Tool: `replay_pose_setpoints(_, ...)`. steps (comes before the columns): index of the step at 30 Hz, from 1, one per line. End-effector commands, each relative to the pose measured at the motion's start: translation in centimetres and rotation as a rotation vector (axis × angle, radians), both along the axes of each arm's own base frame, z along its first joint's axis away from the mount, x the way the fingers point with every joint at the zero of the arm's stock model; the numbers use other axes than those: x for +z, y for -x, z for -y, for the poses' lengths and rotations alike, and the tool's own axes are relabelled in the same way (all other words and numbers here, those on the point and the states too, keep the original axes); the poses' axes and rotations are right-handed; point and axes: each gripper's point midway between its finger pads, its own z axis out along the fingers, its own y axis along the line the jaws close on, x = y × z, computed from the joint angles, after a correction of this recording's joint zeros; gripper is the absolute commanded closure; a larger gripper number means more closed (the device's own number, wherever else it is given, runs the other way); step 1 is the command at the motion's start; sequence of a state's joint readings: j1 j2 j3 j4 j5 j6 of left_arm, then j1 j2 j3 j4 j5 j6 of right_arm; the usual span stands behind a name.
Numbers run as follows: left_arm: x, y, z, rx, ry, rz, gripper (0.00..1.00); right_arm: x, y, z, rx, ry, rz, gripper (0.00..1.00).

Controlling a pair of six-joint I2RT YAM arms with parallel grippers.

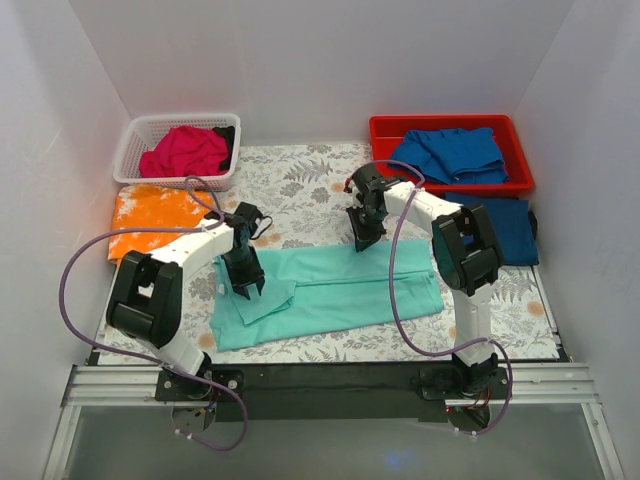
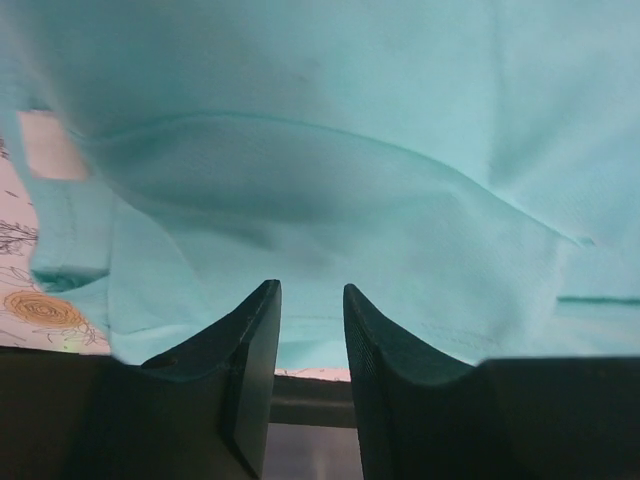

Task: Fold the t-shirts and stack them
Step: Rotate the tshirt 80 degrees

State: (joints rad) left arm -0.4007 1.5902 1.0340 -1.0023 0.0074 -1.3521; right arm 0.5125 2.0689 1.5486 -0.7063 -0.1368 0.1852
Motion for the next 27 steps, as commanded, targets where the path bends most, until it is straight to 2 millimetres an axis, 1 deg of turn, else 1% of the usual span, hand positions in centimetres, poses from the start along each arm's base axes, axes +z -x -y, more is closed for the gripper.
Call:
replay_pose_setpoints(1, -1.1, -1.0, -2.4, 0.127, -0.018, -0.016, 0.7, 1.8, -1.2, -0.4, -0.01, -0.022, 0.051, 0.81)
replay_pose_setpoints(4, -1.8, -1.8, -3.0, 0.155, -0.02, -0.034, 0.71, 2.0, -1.1, -0.1, -0.012, -0.009, 0.059, 0.81)
replay_pose_setpoints(5, -1.8, -2.4, -3.0, 0.153, -0.018, -0.026, 0.72, 2.0, -1.0, 0.1, -0.011, -0.002, 0.06, 0.81)
replay_pose_setpoints(7, -2.6, -2.8, -3.1, 0.158, -0.024, -0.045, 0.73, 2.3, -1.1, 0.4, -0.016, 0.011, 0.076, 0.81)
replay_pose_setpoints(9, -3.0, -3.5, -2.5, 0.149, 0.005, -0.054, 0.74, 2.6, -1.3, 0.6, -0.024, 0.02, 0.088, 0.81)
replay_pose_setpoints(10, -4.0, -3.5, -2.6, 0.15, -0.005, -0.082, 0.74, 3.1, -1.6, 0.9, -0.031, 0.028, 0.109, 0.81)
replay_pose_setpoints(12, -4.2, -4.9, -2.2, 0.137, 0.005, -0.068, 0.76, 3.8, -2.1, 1.2, -0.045, 0.032, 0.132, 0.81)
replay_pose_setpoints(13, -5.0, -5.3, -2.2, 0.13, -0.004, -0.085, 0.76, 4.3, -2.4, 1.5, -0.053, 0.039, 0.154, 0.81)
replay_pose_setpoints(14, -4.8, -6.8, -2.0, 0.125, -0.003, -0.057, 0.76, 4.8, -2.6, 1.6, -0.057, 0.038, 0.167, 0.81)
replay_pose_setpoints(15, -4.9, -7.6, -2.0, 0.115, -0.011, -0.048, 0.77, 5.5, -2.9, 1.6, -0.063, 0.035, 0.19, 0.8)
replay_pose_setpoints(16, -5.7, -8.1, -2.0, 0.113, -0.017, -0.063, 0.77, 5.9, -3.1, 1.7, -0.065, 0.031, 0.198, 0.8)
replay_pose_setpoints(17, -5.1, -10.3, -1.6, 0.108, -0.004, -0.021, 0.77, 6.2, -3.2, 1.7, -0.067, 0.026, 0.206, 0.8)
replay_pose_setpoints(18, -5.2, -11.3, -1.5, 0.104, -0.003, -0.015, 0.77, 6.8, -3.7, 2.0, -0.08, 0.045, 0.233, 0.8)
replay_pose_setpoints(19, -6.5, -12.0, -1.8, 0.099, -0.037, -0.028, 0.77, 7.0, -3.8, 2.1, -0.083, 0.043, 0.241, 0.8)
replay_pose_setpoints(20, -6.5, -13.2, -1.8, 0.09, -0.043, -0.014, 0.77, 7.2, -3.9, 2.1, -0.086, 0.043, 0.246, 0.8)
replay_pose_setpoints(21, -5.7, -15.7, -1.4, 0.086, -0.04, 0.036, 0.78, 7.5, -4.1, 2.2, -0.09, 0.043, 0.255, 0.8)
replay_pose_setpoints(22, -5.7, -16.9, -1.4, 0.077, -0.045, 0.05, 0.78, 7.5, -4.2, 2.2, -0.092, 0.044, 0.257, 0.8)
replay_pose_setpoints(23, -6.8, -17.5, -1.5, 0.07, -0.067, 0.031, 0.78, 7.7, -4.2, 2.3, -0.092, 0.046, 0.261, 0.8)
replay_pose_setpoints(24, -5.7, -20.4, -1.1, 0.067, -0.059, 0.096, 0.78, 7.9, -4.3, 2.4, -0.098, 0.044, 0.267, 0.8)
replay_pose_setpoints(25, -5.6, -21.5, -1.1, 0.058, -0.061, 0.114, 0.78, 7.9, -4.2, 2.4, -0.098, 0.045, 0.266, 0.8)
replay_pose_setpoints(26, -7.0, -22.0, -1.4, 0.053, -0.081, 0.089, 0.78, 8.0, -4.3, 2.3, -0.099, 0.042, 0.267, 0.8)
replay_pose_setpoints(27, -6.8, -23.3, -1.4, 0.049, -0.084, 0.111, 0.78, 8.2, -4.4, 2.4, -0.101, 0.044, 0.276, 0.8)
